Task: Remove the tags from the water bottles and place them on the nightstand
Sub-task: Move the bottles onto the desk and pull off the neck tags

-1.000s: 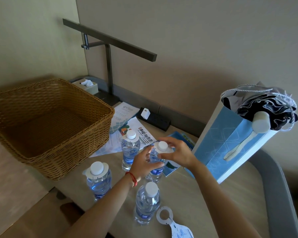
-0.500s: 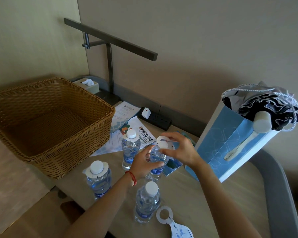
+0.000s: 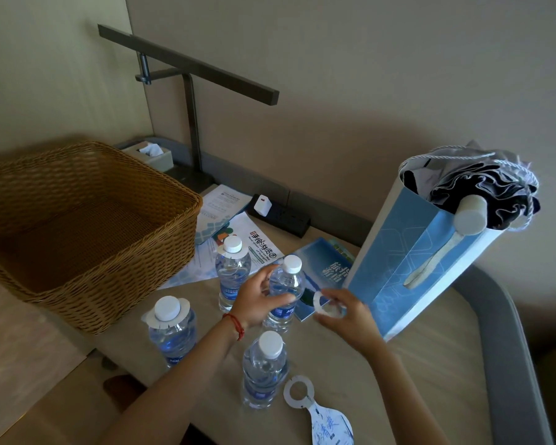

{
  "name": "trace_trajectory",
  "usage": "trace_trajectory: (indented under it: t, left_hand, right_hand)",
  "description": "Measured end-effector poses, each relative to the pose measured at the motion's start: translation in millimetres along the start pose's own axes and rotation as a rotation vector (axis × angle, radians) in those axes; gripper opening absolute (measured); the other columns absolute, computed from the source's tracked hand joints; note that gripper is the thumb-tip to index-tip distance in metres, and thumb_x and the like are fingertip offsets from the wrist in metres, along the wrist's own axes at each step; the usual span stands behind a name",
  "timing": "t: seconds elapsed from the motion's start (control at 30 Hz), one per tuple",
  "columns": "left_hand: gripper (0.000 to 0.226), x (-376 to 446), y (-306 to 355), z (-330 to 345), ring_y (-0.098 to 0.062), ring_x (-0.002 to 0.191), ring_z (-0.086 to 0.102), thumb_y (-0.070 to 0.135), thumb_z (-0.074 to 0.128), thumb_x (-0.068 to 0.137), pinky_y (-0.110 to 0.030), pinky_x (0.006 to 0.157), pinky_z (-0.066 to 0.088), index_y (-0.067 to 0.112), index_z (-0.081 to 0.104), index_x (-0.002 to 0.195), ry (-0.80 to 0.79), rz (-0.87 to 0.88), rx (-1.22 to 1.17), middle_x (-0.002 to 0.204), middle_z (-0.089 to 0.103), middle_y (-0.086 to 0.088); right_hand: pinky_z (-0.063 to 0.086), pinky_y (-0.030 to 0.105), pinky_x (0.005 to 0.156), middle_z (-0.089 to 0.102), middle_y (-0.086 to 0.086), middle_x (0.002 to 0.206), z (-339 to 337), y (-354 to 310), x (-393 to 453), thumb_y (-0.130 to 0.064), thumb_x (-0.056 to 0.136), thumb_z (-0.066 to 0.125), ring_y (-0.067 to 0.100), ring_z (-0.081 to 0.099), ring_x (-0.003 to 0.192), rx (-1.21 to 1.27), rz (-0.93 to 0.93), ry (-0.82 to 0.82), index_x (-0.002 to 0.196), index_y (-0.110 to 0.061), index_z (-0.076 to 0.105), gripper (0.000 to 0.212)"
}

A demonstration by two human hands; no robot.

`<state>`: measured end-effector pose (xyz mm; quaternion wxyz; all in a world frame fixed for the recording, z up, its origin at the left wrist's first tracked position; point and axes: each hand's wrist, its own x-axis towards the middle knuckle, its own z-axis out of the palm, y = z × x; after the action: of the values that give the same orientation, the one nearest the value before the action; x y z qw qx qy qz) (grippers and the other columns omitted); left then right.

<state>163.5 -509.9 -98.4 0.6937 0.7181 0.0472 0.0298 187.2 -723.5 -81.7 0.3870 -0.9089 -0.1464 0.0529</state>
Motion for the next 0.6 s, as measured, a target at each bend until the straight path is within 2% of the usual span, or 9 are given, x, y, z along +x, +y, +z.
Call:
trace_trajectory:
  t: [0.1,0.2,0.3,0.4,0.6]
  left_hand:
    - [0.059,0.0,0.9,0.0,-0.02,0.113,0.057,0.016,0.079,0.065,-0.039,0.098,0.046,0.035,0.05,0.113,-0.009,0.003,-0.002,0.119,0.061,-0.002]
    - [0.058,-0.3,1.3,-0.1,-0.02,0.115,0.056,0.008,0.077,0.07,-0.033,0.096,0.046,0.034,0.049,0.114,-0.016,0.01,-0.003,0.12,0.06,-0.002]
    - [0.059,-1.2,2.8,0.0,-0.019,0.117,0.054,0.006,0.075,0.071,-0.033,0.098,0.045,0.028,0.048,0.119,-0.026,0.013,-0.003,0.124,0.058,-0.004]
    - [0.063,-1.4,3.5,0.0,-0.018,0.119,0.052,0.007,0.074,0.072,-0.032,0.098,0.045,0.022,0.046,0.126,-0.036,0.012,-0.001,0.127,0.056,-0.004]
    - [0.063,-3.1,5.6,0.0,-0.015,0.118,0.052,0.01,0.074,0.073,-0.016,0.089,0.048,0.024,0.044,0.127,-0.046,0.009,0.021,0.127,0.055,0.0]
  right_hand:
    - [0.044,0.022,0.084,0.059,-0.006,0.115,23.9,25.9,-13.9,-0.039,0.07,0.075,0.01,0.055,0.098,-0.122,0.075,-0.091,0.117,-0.029,0.057,0.051]
    - [0.042,0.03,0.095,0.054,-0.004,0.127,47.3,47.0,-26.7,-0.044,0.071,0.071,0.017,0.051,0.113,-0.218,0.138,-0.163,0.122,-0.03,0.052,0.056]
    - [0.039,0.029,0.096,0.051,-0.004,0.13,64.3,58.8,-38.3,-0.046,0.072,0.069,0.02,0.048,0.116,-0.286,0.161,-0.183,0.125,-0.03,0.049,0.059]
    - [0.034,0.027,0.096,0.048,-0.006,0.13,74.1,62.3,-46.0,-0.048,0.075,0.065,0.019,0.044,0.117,-0.347,0.13,-0.135,0.124,-0.03,0.048,0.055]
    - [0.032,0.024,0.097,0.048,-0.006,0.131,77.3,60.9,-50.6,-0.047,0.079,0.061,0.015,0.043,0.119,-0.349,0.088,-0.109,0.125,-0.027,0.047,0.052]
